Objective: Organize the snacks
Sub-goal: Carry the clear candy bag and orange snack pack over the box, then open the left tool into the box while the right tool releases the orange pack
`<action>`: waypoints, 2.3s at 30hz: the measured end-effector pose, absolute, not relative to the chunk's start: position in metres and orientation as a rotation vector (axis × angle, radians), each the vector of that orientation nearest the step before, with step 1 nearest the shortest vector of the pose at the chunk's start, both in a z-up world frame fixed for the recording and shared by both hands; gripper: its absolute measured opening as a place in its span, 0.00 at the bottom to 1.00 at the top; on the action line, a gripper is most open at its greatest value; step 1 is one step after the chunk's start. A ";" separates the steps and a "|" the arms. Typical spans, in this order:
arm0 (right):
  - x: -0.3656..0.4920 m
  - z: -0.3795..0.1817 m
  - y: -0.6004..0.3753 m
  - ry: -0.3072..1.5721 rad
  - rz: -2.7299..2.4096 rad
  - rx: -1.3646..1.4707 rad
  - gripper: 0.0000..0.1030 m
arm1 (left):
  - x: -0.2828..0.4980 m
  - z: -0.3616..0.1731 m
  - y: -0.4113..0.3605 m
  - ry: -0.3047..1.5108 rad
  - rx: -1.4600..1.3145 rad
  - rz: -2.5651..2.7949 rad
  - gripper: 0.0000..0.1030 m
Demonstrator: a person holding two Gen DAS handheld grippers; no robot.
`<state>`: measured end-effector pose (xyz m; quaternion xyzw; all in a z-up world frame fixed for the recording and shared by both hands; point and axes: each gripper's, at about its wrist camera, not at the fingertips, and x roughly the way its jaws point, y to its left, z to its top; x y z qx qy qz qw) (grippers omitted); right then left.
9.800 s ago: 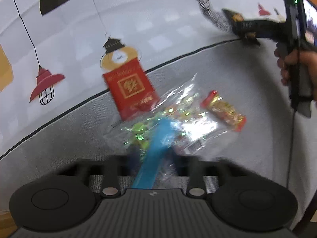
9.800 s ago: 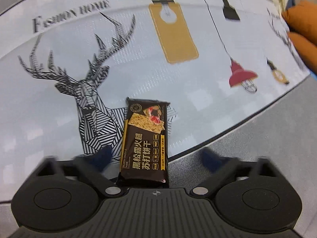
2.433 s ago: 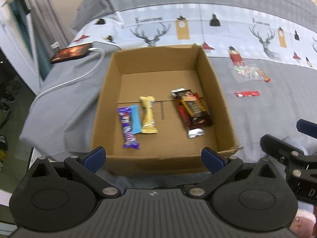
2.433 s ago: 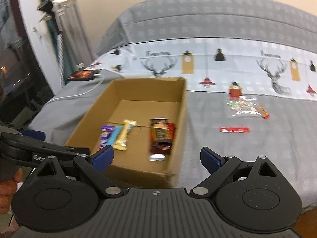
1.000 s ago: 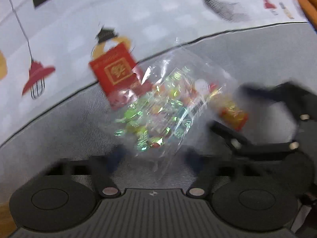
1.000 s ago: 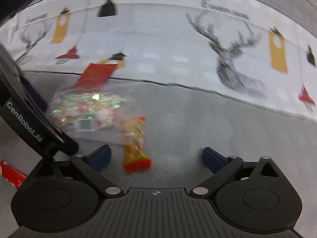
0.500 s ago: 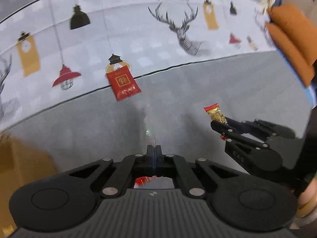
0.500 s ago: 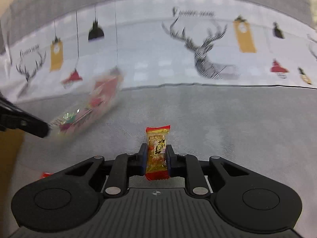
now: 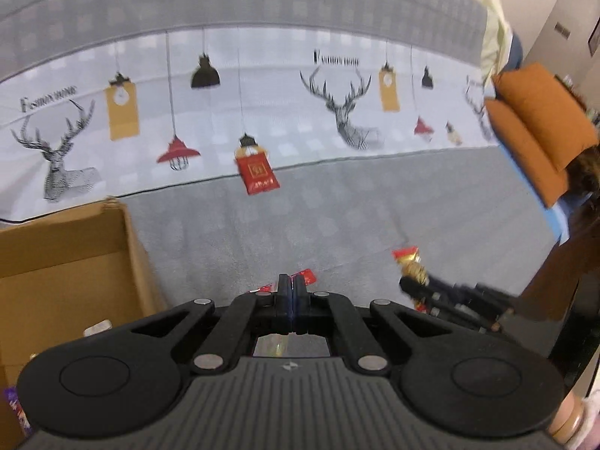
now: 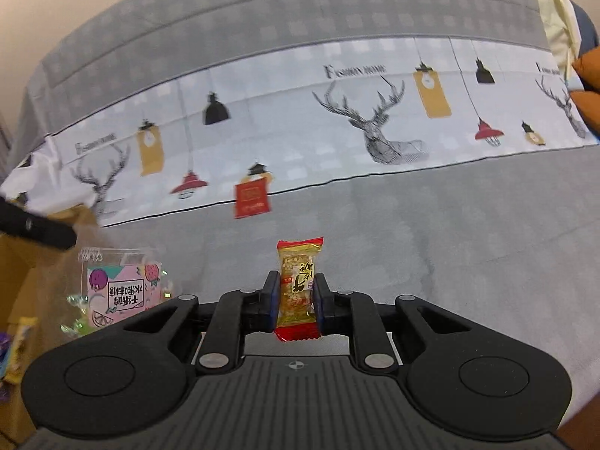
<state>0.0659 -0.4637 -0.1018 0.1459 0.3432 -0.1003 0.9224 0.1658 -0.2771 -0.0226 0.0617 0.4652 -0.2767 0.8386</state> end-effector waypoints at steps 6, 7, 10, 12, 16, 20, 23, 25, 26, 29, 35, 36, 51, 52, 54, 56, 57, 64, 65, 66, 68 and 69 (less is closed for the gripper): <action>0.031 -0.061 -0.421 0.677 -0.141 0.298 0.19 | 0.133 0.022 -0.230 0.928 0.084 -0.517 0.00; 0.027 -0.054 -0.413 0.675 -0.128 0.300 0.19 | 0.129 0.028 -0.220 0.927 0.079 -0.498 0.00; 0.017 -0.034 -0.388 0.658 -0.077 0.294 0.19 | 0.117 0.047 -0.186 0.910 0.072 -0.436 0.00; 0.013 -0.020 -0.370 0.644 -0.038 0.287 0.19 | 0.113 0.056 -0.164 0.905 0.061 -0.405 0.00; 0.011 0.000 -0.332 0.632 0.058 0.276 0.19 | 0.106 0.068 -0.122 0.888 0.071 -0.325 0.00; 0.019 0.009 -0.296 0.635 0.135 0.263 0.19 | 0.103 0.071 -0.084 0.879 0.065 -0.260 0.00; 0.028 0.009 -0.269 0.645 0.178 0.248 0.19 | 0.103 0.067 -0.060 0.894 0.041 -0.233 0.00; 0.034 0.008 -0.253 0.660 0.202 0.232 0.19 | 0.102 0.062 -0.048 0.903 0.031 -0.220 0.00; 0.036 0.007 -0.245 0.668 0.214 0.224 0.19 | 0.103 0.059 -0.043 0.912 0.025 -0.215 0.00; 0.043 0.005 -0.224 0.687 0.246 0.196 0.19 | 0.106 0.050 -0.033 0.930 0.013 -0.205 0.00; 0.059 0.000 -0.200 0.717 0.281 0.160 0.19 | 0.118 0.037 -0.025 0.954 0.007 -0.201 0.00; 0.061 -0.002 -0.197 0.722 0.284 0.157 0.19 | 0.119 0.034 -0.025 0.956 0.010 -0.201 0.00; 0.107 -0.034 -0.174 0.787 0.305 0.118 0.19 | 0.159 0.003 -0.035 0.986 0.046 -0.199 0.00; 0.110 -0.036 -0.173 0.792 0.305 0.118 0.19 | 0.162 0.001 -0.036 0.985 0.048 -0.199 0.00; 0.116 -0.041 -0.173 0.800 0.306 0.118 0.19 | 0.167 -0.001 -0.036 0.983 0.050 -0.198 0.00; 0.121 -0.045 -0.173 0.808 0.304 0.117 0.19 | 0.172 -0.003 -0.036 0.979 0.055 -0.192 0.00; 0.124 -0.047 -0.173 0.813 0.303 0.116 0.19 | 0.175 -0.005 -0.035 0.978 0.059 -0.189 0.00; 0.139 -0.059 -0.168 0.832 0.339 0.113 0.23 | 0.190 -0.014 -0.025 0.985 0.055 -0.159 0.46; 0.139 -0.060 -0.167 0.830 0.347 0.114 0.40 | 0.189 -0.013 -0.020 0.979 0.036 -0.156 0.62; 0.139 -0.060 -0.166 0.830 0.350 0.112 0.52 | 0.187 -0.010 -0.015 0.961 0.021 -0.142 0.89; 0.136 -0.058 -0.166 0.818 0.349 0.110 0.75 | 0.178 -0.003 -0.005 0.899 0.011 -0.097 0.99; 0.133 -0.057 -0.165 0.818 0.353 0.104 0.75 | 0.173 0.000 -0.001 0.881 0.020 -0.090 0.99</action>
